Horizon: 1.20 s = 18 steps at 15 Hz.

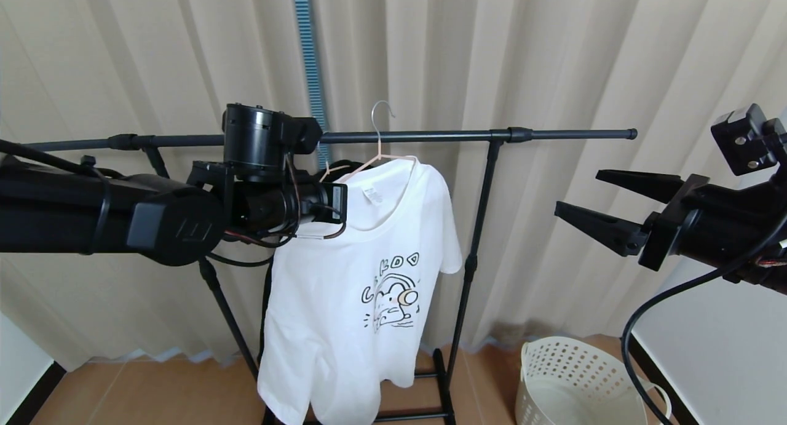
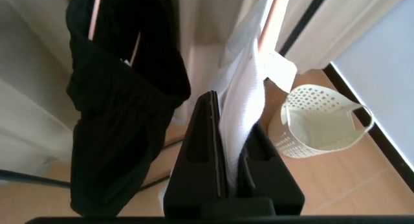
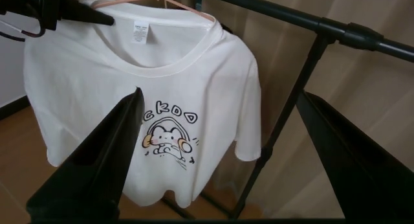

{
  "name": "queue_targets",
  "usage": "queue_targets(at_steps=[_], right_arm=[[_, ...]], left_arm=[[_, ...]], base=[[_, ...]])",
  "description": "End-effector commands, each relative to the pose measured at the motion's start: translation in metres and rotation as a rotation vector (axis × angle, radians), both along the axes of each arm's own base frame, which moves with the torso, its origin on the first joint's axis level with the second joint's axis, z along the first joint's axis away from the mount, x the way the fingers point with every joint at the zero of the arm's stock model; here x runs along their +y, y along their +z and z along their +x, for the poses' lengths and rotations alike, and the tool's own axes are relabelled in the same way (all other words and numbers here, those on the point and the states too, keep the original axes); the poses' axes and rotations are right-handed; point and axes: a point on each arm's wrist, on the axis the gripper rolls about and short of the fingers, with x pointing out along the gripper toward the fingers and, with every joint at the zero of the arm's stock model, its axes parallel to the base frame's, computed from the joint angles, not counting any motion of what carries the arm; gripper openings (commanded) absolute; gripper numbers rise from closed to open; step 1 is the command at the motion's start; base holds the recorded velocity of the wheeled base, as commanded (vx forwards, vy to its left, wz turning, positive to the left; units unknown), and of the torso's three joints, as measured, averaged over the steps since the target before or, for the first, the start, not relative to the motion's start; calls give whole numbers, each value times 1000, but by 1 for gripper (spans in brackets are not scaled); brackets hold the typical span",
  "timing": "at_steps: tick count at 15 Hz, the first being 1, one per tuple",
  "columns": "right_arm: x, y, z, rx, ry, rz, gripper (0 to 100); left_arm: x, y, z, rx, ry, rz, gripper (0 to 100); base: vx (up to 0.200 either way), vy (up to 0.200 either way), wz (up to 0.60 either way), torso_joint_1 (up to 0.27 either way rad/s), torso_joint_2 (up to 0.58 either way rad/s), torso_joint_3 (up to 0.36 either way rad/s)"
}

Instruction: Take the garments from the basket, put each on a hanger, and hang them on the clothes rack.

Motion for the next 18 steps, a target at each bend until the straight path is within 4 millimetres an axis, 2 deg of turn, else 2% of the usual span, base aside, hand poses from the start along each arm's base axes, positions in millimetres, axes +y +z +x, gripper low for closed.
queue_targets(at_steps=[1, 8, 11, 12, 18], right_arm=[[0, -1, 1, 4, 1, -2, 100], [0, -2, 2, 8, -4, -3, 100], [0, -2, 2, 8, -4, -3, 100], [0, -3, 3, 10, -4, -5, 100], [0, -5, 4, 18, -5, -7, 100]], left_arm=[[-9, -13, 18, 13, 22, 14, 0], [-18, -24, 57, -11, 75, -1, 0], [-18, -25, 62, -16, 80, -5, 0], [-16, -33, 70, -3, 96, -13, 0], [-15, -48, 94, 4, 129, -38, 0]], base=[[0, 0, 0, 0, 0, 0], [0, 0, 0, 0, 0, 0], [0, 0, 0, 0, 0, 0], [0, 0, 0, 0, 0, 0], [0, 0, 0, 0, 0, 0]])
